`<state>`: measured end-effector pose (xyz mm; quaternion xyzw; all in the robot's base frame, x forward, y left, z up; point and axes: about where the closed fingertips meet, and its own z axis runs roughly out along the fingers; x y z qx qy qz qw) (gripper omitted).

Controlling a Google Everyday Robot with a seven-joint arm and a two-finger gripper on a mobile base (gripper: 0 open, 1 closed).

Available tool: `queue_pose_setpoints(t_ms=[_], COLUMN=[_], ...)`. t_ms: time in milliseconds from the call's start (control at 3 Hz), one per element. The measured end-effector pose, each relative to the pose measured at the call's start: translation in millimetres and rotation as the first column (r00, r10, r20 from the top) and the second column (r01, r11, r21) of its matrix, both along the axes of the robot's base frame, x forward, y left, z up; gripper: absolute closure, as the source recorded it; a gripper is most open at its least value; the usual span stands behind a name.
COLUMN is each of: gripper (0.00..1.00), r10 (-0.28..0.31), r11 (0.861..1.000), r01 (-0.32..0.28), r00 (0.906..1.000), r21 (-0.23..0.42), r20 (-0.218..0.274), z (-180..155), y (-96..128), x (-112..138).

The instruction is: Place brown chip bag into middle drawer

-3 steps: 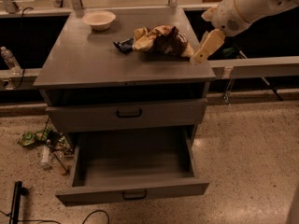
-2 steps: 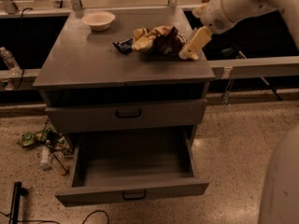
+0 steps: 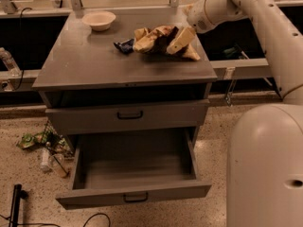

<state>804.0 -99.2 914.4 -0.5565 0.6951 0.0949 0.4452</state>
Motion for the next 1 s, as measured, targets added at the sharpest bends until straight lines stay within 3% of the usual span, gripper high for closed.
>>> queue_pose_setpoints(t_ms=[667, 1000], gripper=[0.44, 0.67], r10=[0.080, 0.145], r11=[0.997, 0.989], r01=[-0.081, -0.145], r00=[0.9960, 0.9893], r21=[0.004, -0.003], r20=[0.039, 0.016], z=[-17.4, -22.0], y=[31.0, 41.0], x=[25.3, 11.3])
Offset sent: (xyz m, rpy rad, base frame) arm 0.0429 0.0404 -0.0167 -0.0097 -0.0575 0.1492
